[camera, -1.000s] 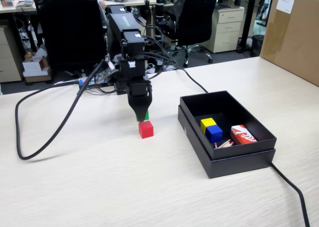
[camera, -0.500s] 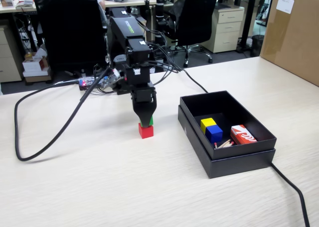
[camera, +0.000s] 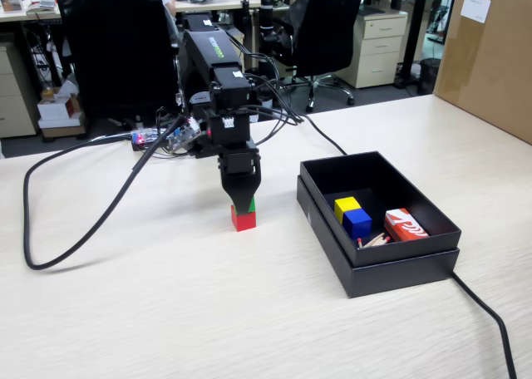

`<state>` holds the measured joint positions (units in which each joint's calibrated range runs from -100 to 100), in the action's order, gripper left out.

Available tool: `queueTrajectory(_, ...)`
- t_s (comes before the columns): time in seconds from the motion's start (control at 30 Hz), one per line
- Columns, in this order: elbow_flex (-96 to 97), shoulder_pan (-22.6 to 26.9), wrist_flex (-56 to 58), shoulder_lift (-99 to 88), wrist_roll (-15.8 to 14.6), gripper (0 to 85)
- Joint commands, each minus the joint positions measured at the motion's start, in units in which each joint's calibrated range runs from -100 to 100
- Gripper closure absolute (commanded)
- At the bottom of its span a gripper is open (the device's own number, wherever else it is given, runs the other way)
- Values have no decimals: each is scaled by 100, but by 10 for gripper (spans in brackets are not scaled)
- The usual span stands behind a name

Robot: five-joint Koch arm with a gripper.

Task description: Put the green cube on top of the red cube

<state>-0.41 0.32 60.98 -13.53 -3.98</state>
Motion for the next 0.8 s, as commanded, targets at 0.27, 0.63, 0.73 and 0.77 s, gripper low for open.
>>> queueTrajectory(0.27,-303,15,-123,5,-15,742)
queueTrajectory(0.63,-22,49,-123,-7,5,436)
queueTrajectory(0.73,5,39,-123,-76,29,414)
queueTrajectory(0.77,5,39,-115,-110,34,414)
